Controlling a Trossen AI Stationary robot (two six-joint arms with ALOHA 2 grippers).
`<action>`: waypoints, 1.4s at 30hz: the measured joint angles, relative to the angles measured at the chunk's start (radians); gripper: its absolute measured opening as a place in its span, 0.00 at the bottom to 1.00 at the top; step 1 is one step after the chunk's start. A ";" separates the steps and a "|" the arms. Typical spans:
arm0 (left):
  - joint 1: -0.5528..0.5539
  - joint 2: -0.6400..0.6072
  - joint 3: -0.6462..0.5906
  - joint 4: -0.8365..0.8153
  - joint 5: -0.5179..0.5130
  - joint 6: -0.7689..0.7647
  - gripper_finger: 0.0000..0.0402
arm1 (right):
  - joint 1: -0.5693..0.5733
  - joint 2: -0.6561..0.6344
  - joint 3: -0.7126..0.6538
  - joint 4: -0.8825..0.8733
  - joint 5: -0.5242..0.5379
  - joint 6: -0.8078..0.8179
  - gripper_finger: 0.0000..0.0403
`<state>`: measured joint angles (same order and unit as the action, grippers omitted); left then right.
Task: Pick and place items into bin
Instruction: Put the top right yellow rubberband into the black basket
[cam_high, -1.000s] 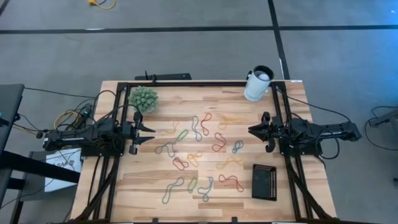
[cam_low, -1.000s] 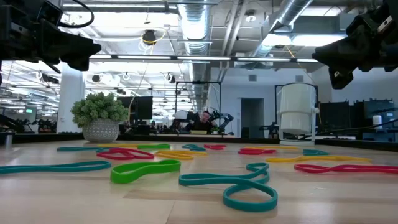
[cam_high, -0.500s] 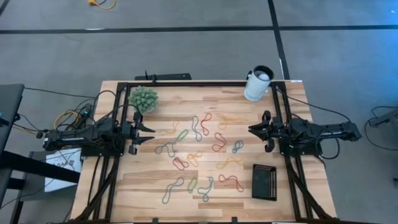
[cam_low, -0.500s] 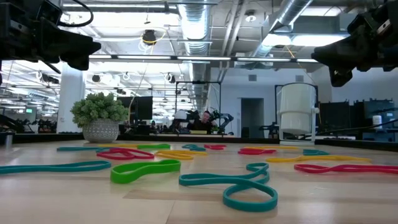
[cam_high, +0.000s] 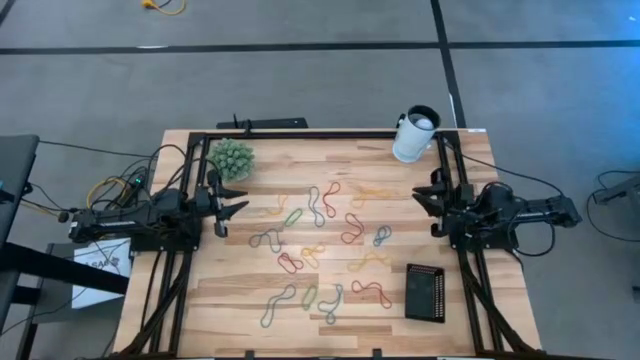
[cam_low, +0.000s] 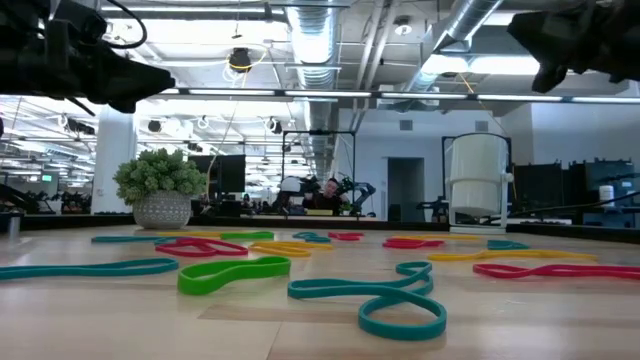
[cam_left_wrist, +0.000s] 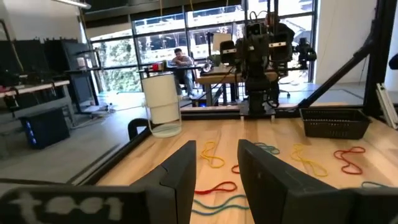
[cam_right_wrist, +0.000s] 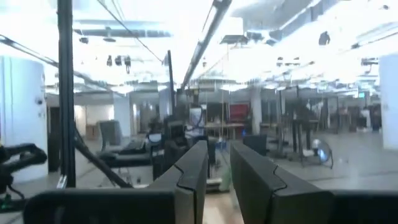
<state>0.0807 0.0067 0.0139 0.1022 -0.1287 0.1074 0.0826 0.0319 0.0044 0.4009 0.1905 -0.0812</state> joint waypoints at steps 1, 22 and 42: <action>0.000 0.000 0.000 0.000 -0.001 -0.004 0.27 | 0.000 0.000 0.000 -0.001 0.001 -0.003 0.16; -0.001 0.000 0.001 0.010 0.132 -0.006 0.27 | -0.043 0.008 0.000 -0.010 -0.034 0.024 0.16; 0.000 0.048 0.008 0.183 -0.095 0.035 0.27 | -0.092 0.255 0.051 -0.023 0.179 -0.026 0.16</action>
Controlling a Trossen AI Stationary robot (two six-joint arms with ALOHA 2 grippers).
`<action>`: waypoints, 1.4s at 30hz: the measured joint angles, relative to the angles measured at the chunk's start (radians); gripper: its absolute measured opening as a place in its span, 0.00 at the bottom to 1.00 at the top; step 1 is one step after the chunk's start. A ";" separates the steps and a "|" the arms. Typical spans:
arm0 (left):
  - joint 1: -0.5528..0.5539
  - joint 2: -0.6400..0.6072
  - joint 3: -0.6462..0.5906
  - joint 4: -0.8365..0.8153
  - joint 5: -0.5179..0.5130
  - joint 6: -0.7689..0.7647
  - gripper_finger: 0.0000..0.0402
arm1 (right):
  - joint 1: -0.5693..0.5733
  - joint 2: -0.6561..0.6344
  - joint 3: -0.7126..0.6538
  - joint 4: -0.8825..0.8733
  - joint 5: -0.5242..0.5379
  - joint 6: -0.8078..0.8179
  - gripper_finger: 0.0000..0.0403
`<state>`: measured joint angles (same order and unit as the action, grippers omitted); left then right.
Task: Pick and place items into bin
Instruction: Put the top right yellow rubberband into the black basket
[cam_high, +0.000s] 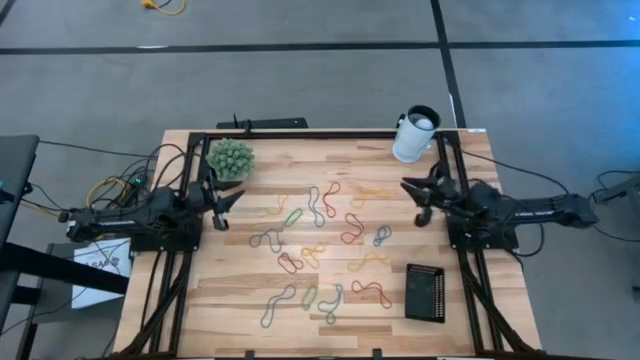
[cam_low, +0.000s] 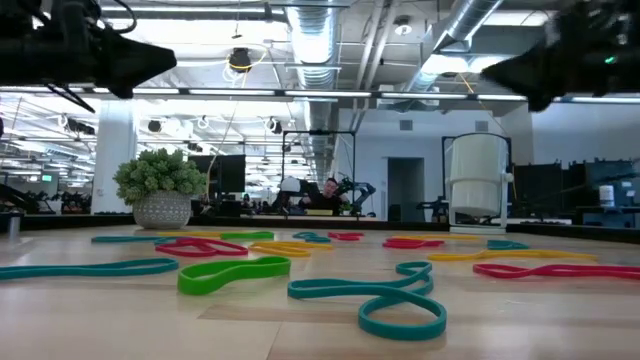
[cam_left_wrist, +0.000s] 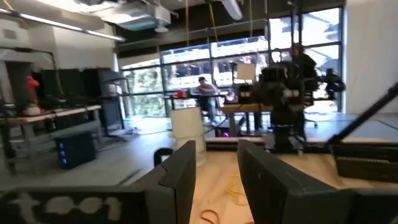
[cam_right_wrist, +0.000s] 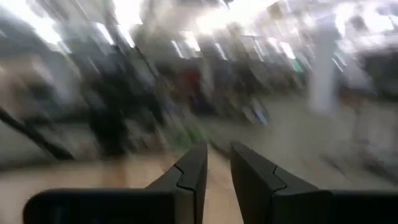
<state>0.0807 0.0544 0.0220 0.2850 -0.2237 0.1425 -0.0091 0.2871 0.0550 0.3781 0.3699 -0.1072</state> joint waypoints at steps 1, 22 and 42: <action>0.000 0.012 0.008 0.002 0.001 0.000 0.27 | 0.000 0.045 0.030 -0.033 0.018 0.010 0.16; 0.000 0.266 0.102 0.017 0.008 0.035 0.27 | -0.185 1.124 0.750 -0.837 -0.152 -0.054 0.16; -0.001 0.267 0.102 -0.031 0.008 0.055 0.27 | -0.314 1.485 0.922 -0.954 -0.240 -0.137 0.16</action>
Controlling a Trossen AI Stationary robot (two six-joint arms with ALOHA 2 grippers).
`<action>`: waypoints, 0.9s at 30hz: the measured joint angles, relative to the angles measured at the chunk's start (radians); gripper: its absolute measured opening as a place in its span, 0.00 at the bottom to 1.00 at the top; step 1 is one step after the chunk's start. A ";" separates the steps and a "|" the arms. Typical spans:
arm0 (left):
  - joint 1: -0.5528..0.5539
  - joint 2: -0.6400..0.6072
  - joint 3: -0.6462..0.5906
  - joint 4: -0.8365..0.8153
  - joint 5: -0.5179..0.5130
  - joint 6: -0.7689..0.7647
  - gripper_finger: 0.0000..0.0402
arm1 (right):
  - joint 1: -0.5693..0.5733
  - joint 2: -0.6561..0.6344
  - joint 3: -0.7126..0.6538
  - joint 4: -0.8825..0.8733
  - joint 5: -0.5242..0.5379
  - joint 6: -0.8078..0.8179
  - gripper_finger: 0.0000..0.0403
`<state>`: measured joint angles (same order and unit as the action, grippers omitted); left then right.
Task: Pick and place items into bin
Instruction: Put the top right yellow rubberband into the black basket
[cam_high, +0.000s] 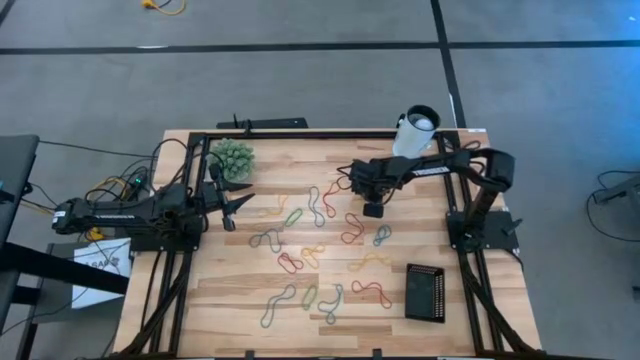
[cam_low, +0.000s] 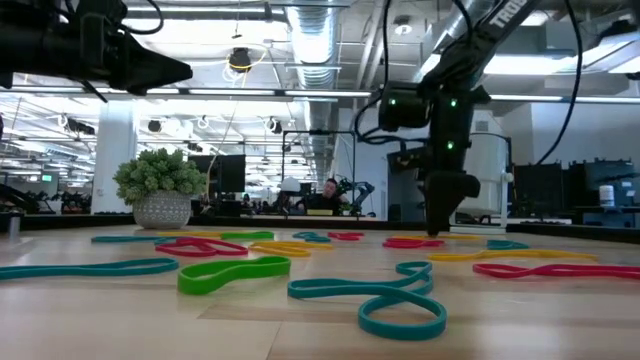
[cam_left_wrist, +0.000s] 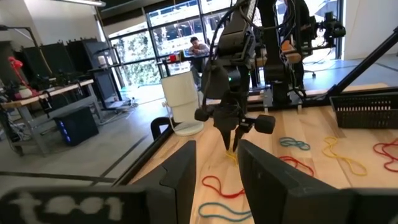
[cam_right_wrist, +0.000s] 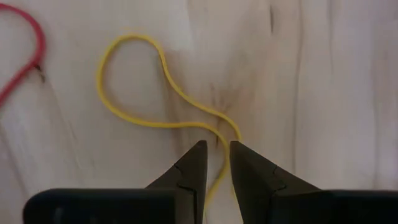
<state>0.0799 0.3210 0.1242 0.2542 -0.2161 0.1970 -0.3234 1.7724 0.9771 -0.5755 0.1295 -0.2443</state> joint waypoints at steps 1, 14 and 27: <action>0.000 0.000 0.000 -0.003 0.000 0.000 0.27 | -0.003 0.007 0.002 -0.001 0.000 0.000 0.16; 0.000 0.000 0.000 -0.019 0.000 -0.009 0.27 | -0.074 0.038 0.003 0.001 -0.097 0.000 0.14; 0.000 0.000 0.000 -0.028 0.000 -0.048 0.27 | -0.014 0.014 0.056 -0.126 -0.082 0.026 0.01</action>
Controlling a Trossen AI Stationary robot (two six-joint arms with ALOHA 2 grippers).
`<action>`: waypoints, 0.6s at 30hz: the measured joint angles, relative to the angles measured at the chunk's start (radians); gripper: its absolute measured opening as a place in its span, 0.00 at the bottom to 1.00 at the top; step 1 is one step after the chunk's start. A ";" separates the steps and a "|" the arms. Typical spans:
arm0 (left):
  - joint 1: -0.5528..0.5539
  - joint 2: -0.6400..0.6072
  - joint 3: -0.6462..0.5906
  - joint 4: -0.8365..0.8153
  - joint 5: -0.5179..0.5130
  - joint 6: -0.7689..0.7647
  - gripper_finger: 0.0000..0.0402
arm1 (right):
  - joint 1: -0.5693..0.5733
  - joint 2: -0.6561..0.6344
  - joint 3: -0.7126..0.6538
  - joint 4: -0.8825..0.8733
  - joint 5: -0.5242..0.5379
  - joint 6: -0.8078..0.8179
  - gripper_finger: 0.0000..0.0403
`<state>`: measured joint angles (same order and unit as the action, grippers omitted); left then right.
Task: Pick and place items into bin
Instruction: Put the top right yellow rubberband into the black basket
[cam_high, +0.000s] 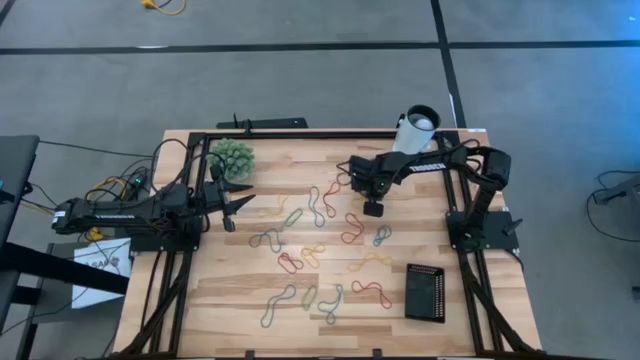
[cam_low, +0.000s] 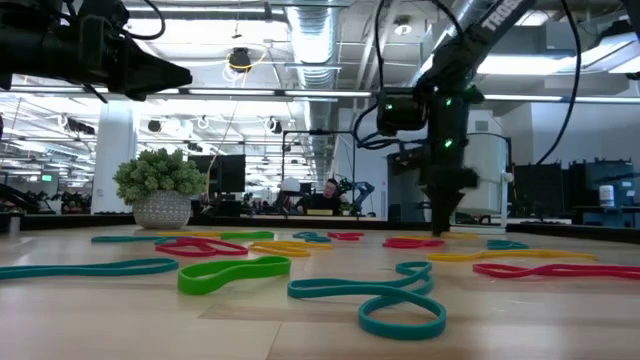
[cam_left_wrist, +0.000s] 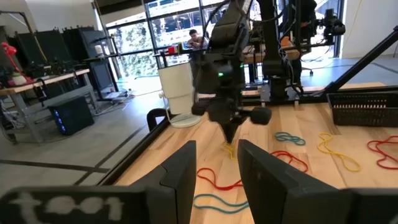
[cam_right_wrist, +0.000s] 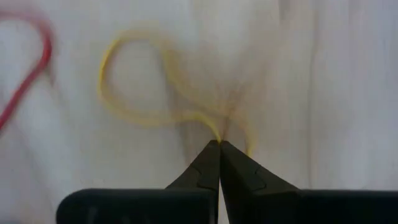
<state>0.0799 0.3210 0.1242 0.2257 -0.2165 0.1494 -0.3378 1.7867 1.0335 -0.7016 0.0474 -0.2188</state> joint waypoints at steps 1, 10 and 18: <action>0.000 0.000 0.000 0.000 0.000 -0.005 0.27 | 0.014 -0.011 0.016 -0.045 0.016 0.006 0.00; -0.001 0.000 0.000 -0.011 0.005 -0.022 0.27 | 0.097 -0.117 0.075 -0.119 0.089 0.051 0.00; -0.001 0.000 0.000 -0.012 0.010 -0.022 0.27 | 0.212 -0.229 0.076 -0.402 0.084 0.325 0.00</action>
<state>0.0792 0.3210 0.1242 0.2142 -0.2066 0.1276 -0.1258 1.5580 1.1099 -1.1041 0.1313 0.1065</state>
